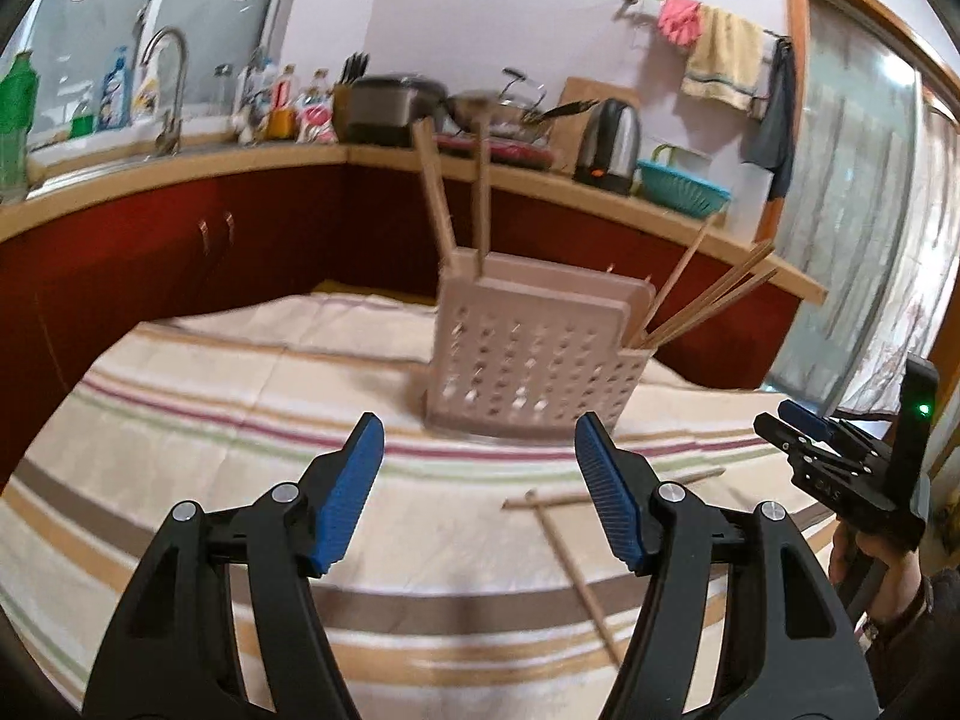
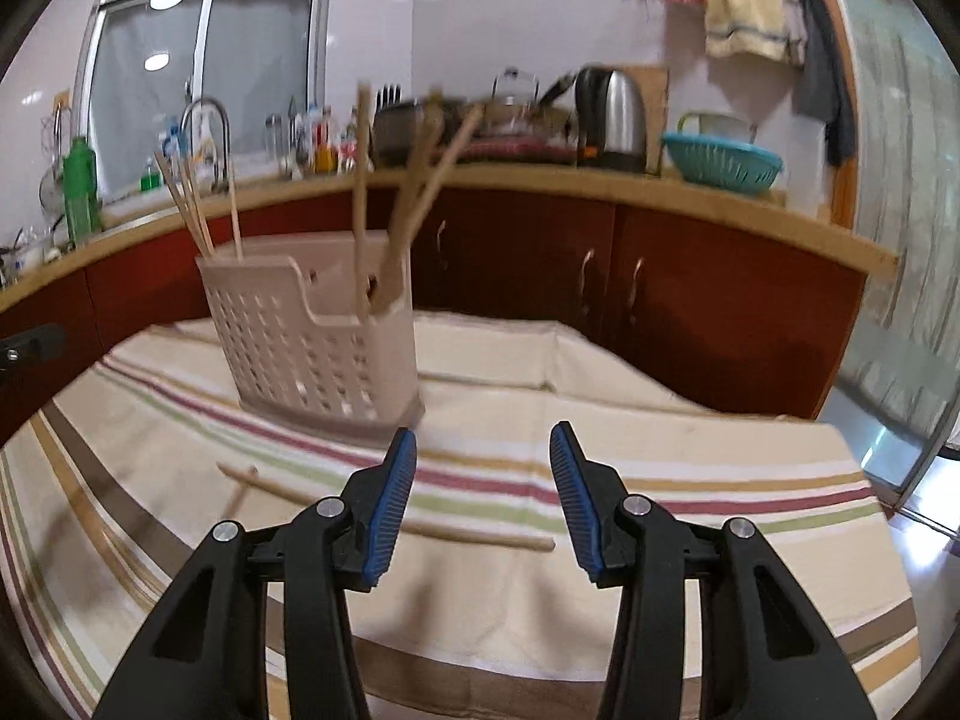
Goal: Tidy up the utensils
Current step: 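Withdraw both open grippers from the basket toward the last loose chopsticks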
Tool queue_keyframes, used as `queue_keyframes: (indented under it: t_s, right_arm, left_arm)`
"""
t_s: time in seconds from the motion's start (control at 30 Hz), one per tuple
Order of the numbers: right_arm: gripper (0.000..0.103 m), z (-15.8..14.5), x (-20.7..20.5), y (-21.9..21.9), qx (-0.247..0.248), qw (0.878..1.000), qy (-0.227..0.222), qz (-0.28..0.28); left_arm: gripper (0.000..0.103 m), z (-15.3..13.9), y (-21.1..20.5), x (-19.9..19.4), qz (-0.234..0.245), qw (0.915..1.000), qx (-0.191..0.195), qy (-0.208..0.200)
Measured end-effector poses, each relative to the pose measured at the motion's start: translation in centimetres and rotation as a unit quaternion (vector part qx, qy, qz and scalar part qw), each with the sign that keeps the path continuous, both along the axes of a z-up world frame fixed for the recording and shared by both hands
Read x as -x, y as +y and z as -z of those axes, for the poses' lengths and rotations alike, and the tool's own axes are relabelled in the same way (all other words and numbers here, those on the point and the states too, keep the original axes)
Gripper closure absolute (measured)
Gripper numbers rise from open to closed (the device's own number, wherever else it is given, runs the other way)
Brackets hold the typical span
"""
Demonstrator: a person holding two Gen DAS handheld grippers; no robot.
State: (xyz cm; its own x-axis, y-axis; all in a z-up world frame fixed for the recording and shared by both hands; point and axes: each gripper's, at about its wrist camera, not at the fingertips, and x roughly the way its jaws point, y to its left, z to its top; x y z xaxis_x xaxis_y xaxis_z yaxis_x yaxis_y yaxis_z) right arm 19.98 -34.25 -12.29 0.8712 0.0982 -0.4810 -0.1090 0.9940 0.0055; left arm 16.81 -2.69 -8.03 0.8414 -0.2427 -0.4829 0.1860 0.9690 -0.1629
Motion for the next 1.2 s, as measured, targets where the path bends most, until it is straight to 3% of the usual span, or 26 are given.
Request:
queue_keyframes:
  t_s: [0.4, 0.5, 0.63, 0.8, 1.03, 1.1, 1.13, 1.2]
  right_arm:
    - [0.061, 4.9, -4.5, 0.5, 0.034, 0.989, 0.139, -0.032]
    - [0.072, 5.8, -4.4, 0.5, 0.036, 0.984, 0.171, -0.036]
    - [0.092, 6.3, -2.6, 0.5, 0.041, 0.982, 0.179, -0.042]
    - [0.1, 6.5, 0.2, 0.5, 0.036, 0.982, 0.182, -0.041]
    - [0.097, 4.8, -1.1, -1.5, -0.009, 0.987, 0.157, -0.024]
    - [0.082, 4.7, -2.5, -1.4, -0.007, 0.986, 0.161, -0.035]
    - [0.067, 4.8, -3.2, -1.3, -0.006, 0.985, 0.165, -0.04]
    - [0.06, 5.2, -4.3, -1.1, 0.002, 0.984, 0.173, -0.049]
  left_arm:
    - [0.038, 2.5, 2.1, -0.8, -0.03, 0.9986, 0.005, 0.043]
    - [0.038, 2.6, 1.9, -0.6, -0.027, 0.9987, 0.003, 0.044]
    - [0.038, 2.8, 1.4, -0.2, -0.021, 0.9986, 0.002, 0.048]
    - [0.038, 3.0, 0.8, 0.5, -0.012, 0.9986, 0.003, 0.052]
    - [0.038, 3.1, 0.2, 1.5, -0.007, 0.9987, -0.002, 0.05]
    - [0.038, 3.1, 0.4, 1.5, -0.01, 0.9986, -0.001, 0.052]
    - [0.038, 3.2, 0.6, 1.4, -0.011, 0.9985, 0.0, 0.054]
    - [0.038, 3.4, 1.0, 1.3, -0.016, 0.9982, 0.002, 0.058]
